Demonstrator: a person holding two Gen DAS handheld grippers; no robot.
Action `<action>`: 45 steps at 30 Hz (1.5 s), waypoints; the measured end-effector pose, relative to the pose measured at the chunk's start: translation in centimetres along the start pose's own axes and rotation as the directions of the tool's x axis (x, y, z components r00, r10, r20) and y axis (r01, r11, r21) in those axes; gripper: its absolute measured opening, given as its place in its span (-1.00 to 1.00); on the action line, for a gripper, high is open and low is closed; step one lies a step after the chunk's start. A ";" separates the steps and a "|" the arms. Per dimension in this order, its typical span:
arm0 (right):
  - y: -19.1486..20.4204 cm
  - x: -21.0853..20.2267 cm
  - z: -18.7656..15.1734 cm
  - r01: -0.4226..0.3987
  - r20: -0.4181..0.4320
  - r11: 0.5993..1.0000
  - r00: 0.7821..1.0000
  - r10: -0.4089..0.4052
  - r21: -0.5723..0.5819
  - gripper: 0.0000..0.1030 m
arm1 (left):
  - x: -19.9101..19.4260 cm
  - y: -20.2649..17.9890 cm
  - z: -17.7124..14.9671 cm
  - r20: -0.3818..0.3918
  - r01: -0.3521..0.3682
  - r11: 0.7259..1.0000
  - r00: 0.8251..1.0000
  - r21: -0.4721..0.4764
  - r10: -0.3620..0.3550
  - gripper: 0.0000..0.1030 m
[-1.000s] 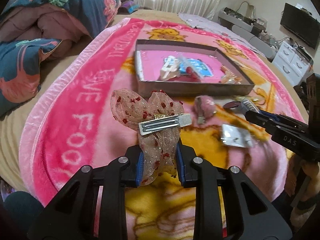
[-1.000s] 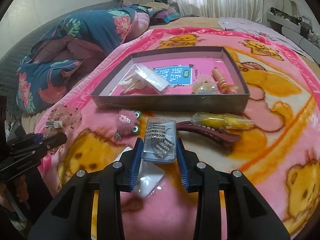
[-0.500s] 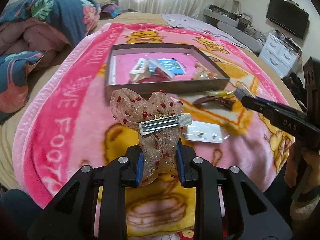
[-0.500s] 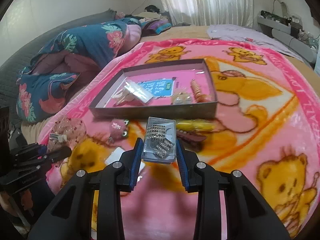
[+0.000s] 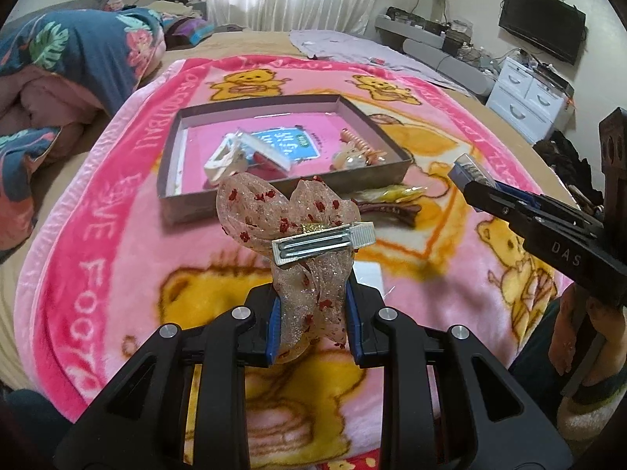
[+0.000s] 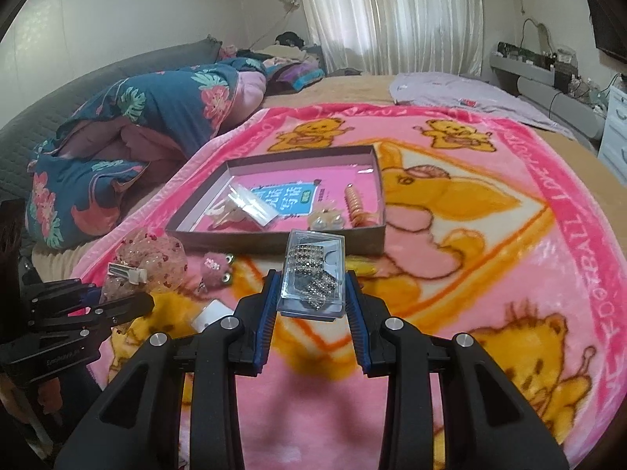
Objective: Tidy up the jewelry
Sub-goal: 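Carry the bow clip and pin case into the box and open both tools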
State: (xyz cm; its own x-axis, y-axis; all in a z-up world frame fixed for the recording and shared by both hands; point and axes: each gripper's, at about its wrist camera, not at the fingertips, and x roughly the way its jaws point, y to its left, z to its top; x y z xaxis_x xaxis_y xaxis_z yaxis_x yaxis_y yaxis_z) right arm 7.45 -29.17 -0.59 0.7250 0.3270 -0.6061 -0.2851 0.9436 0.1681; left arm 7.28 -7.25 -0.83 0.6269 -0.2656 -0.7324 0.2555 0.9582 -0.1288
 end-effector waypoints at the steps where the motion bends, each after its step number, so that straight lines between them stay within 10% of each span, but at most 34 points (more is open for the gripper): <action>1: -0.1 -0.1 0.1 -0.001 0.003 1.000 1.000 0.001 0.002 -0.38 | 0.0 0.0 0.2 0.001 0.002 1.000 1.000 0.001 -0.002 -0.64; 45: -4.2 -0.7 8.7 0.084 0.154 0.996 0.984 -0.087 0.026 -0.38 | 5.9 -0.5 13.9 0.065 0.086 0.994 0.994 0.064 -0.090 -0.63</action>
State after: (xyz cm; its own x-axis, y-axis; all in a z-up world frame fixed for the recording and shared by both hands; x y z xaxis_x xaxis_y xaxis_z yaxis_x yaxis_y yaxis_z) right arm 13.60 -32.95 5.89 0.8347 0.2476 -0.4919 -0.2068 0.9688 0.1367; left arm 21.10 -10.79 4.26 0.6481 -0.3568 -0.6728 0.3546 0.9232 -0.1481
